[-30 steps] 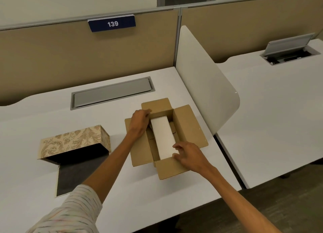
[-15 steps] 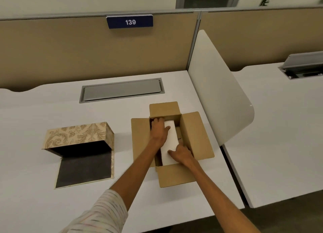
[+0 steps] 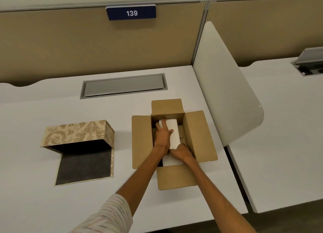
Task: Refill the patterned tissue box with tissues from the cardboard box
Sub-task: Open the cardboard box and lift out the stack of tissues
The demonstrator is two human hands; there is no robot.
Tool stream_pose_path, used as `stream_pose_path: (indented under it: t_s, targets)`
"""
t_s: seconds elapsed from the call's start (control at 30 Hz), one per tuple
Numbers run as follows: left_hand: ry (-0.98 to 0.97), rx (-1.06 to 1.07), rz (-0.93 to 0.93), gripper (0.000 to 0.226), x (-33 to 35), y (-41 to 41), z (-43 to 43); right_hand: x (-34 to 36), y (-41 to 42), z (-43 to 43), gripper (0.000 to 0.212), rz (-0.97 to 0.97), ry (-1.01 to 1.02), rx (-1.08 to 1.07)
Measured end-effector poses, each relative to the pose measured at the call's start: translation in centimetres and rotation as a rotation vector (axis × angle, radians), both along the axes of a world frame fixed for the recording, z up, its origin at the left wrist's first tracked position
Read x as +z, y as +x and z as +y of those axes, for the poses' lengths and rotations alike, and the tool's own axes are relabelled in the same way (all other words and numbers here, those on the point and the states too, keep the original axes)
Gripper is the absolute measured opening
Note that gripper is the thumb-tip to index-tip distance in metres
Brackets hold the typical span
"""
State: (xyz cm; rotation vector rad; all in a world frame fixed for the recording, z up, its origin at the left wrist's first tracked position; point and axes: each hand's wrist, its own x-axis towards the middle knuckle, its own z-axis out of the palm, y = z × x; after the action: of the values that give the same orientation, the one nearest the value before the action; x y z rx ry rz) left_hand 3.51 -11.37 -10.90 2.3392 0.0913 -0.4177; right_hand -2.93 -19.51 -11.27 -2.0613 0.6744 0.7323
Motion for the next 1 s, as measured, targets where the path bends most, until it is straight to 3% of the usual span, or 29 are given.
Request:
stream_pose_path:
  t_s: [0.3,0.57,0.7,0.83,1.0]
  targets:
    - [-0.095,0.052,-0.012,0.052,-0.2,-0.1,0.1,0.0,1.1,-0.7,0.04,-0.014,0.179,-0.123]
    - [-0.263,0.104,0.019,0.05,-0.2,-0.3,0.6,0.1,1.5,-1.0,0.058,0.073,0.353,-0.26]
    - [-0.312,0.147,0.053,0.051,0.3,-0.1,0.8,1.2,1.5,-0.8,0.058,0.077,0.416,-0.301]
    - [-0.435,0.207,0.2,0.061,1.3,0.3,1.3,3.3,1.0,-1.1,0.057,0.018,0.518,-0.357]
    - [-0.706,0.264,0.54,0.078,4.0,1.5,2.3,6.5,0.3,-1.3,0.059,-0.069,0.524,-0.347]
